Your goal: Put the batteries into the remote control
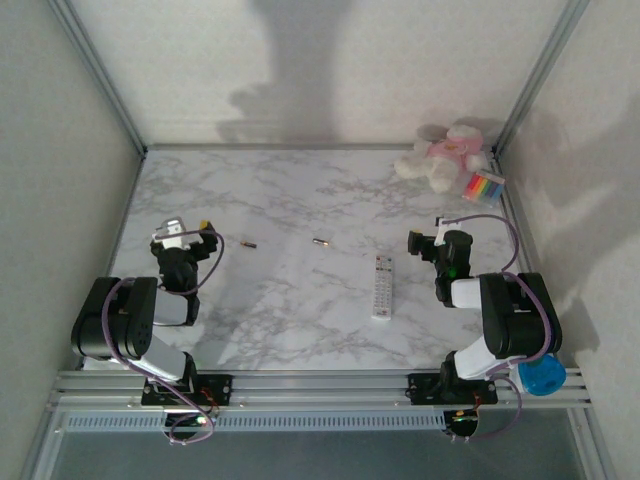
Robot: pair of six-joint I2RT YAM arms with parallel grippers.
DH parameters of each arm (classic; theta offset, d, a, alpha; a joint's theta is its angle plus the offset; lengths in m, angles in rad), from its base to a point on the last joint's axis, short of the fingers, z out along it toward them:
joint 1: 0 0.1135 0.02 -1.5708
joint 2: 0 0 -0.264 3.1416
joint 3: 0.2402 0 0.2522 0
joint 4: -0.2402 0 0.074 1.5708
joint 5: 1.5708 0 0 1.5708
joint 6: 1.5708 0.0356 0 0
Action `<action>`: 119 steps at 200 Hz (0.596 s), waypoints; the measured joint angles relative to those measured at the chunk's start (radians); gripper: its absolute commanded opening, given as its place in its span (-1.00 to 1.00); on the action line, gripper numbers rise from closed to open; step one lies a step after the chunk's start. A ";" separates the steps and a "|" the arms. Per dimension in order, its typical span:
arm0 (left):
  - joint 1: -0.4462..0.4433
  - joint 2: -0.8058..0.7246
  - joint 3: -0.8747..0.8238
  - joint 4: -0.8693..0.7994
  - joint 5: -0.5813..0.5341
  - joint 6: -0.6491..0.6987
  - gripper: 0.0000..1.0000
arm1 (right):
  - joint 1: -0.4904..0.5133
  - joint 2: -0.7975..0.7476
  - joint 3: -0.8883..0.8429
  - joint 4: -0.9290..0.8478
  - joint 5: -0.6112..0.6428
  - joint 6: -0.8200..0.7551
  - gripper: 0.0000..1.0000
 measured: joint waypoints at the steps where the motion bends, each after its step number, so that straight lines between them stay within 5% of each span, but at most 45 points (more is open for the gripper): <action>1: 0.000 0.000 0.000 0.000 0.000 0.000 0.99 | 0.000 0.000 0.000 0.000 0.000 0.000 0.98; 72: 0.000 -0.003 0.001 -0.004 0.002 0.000 0.99 | 0.000 0.000 0.000 0.000 0.000 0.000 0.98; 119: 0.001 -0.182 0.235 -0.418 -0.109 -0.048 0.99 | 0.000 -0.134 0.159 -0.331 0.082 0.047 0.98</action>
